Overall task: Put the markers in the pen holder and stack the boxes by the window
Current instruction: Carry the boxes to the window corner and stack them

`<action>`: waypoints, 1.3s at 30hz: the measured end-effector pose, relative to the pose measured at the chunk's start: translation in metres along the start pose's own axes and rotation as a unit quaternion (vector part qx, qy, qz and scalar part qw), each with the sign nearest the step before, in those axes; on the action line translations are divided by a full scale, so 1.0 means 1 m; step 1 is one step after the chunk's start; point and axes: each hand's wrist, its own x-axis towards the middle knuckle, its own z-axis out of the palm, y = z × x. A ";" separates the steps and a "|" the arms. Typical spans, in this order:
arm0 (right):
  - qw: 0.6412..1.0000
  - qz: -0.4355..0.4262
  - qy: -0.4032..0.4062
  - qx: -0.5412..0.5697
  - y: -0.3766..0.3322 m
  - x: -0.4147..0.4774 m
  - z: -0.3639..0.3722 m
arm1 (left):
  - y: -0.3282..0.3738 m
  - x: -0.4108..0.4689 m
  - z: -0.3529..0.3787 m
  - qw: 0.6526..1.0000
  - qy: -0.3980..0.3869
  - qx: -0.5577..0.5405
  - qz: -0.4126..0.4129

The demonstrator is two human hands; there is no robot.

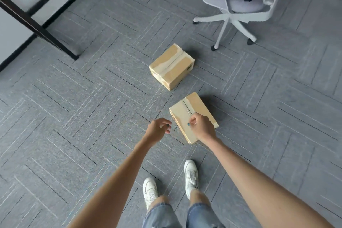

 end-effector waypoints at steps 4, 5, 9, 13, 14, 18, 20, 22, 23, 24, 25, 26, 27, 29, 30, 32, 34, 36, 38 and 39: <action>0.999 0.017 0.032 0.016 0.063 0.046 0.024 | -0.025 0.061 0.057 0.998 -0.007 -0.058 -0.034; 0.999 0.024 0.042 0.021 0.082 0.059 0.035 | -0.036 0.079 0.073 0.996 -0.012 -0.074 -0.042; 0.995 0.039 0.085 0.041 0.164 0.118 0.095 | -0.097 0.160 0.136 0.993 -0.004 -0.105 -0.047; 0.994 0.018 0.105 0.036 0.243 0.178 0.159 | -0.162 0.238 0.189 0.993 0.045 -0.107 -0.035; 0.993 0.007 0.110 0.030 0.260 0.193 0.173 | -0.174 0.255 0.200 0.992 0.055 -0.106 -0.036; 0.991 -0.022 0.130 -0.019 0.316 0.251 0.212 | -0.212 0.314 0.240 0.989 0.064 -0.119 -0.053; 0.985 -0.034 0.155 -0.061 0.336 0.276 0.226 | -0.225 0.338 0.256 0.987 0.069 -0.135 -0.043; 0.976 -0.030 0.194 -0.095 0.354 0.296 0.236 | -0.235 0.357 0.270 0.985 0.088 -0.149 -0.026; 0.972 -0.024 0.210 -0.106 0.362 0.305 0.241 | -0.240 0.366 0.276 0.982 0.105 -0.156 -0.016; 0.969 -0.018 0.218 -0.111 0.368 0.312 0.246 | -0.243 0.371 0.280 0.981 0.121 -0.154 -0.012; 0.969 -0.014 0.220 -0.108 0.373 0.318 0.251 | -0.246 0.377 0.283 0.979 0.138 -0.148 -0.005; 0.970 -0.011 0.219 -0.100 0.375 0.322 0.254 | -0.246 0.380 0.285 0.979 0.149 -0.142 -0.003; 0.971 -0.010 0.221 -0.092 0.376 0.325 0.259 | -0.248 0.384 0.286 0.978 0.161 -0.134 0.003; 0.968 -0.012 0.236 -0.089 0.374 0.327 0.269 | -0.250 0.390 0.286 0.975 0.184 -0.125 0.014; 0.965 -0.015 0.245 -0.096 0.371 0.326 0.273 | -0.251 0.393 0.284 0.974 0.192 -0.121 0.012; 0.958 -0.025 0.264 -0.112 0.365 0.322 0.281 | -0.253 0.398 0.278 0.973 0.202 -0.107 0.013; 0.955 -0.032 0.271 -0.114 0.361 0.317 0.286 | -0.254 0.398 0.270 0.972 0.208 -0.105 0.023; 0.960 -0.039 0.261 -0.098 0.357 0.312 0.291 | -0.253 0.400 0.256 0.970 0.213 -0.112 0.042; 0.963 -0.054 0.254 -0.079 0.353 0.309 0.298 | -0.252 0.404 0.238 0.968 0.206 -0.123 0.069; 0.963 -0.062 0.250 -0.076 0.350 0.308 0.302 | -0.255 0.409 0.230 0.968 0.195 -0.132 0.084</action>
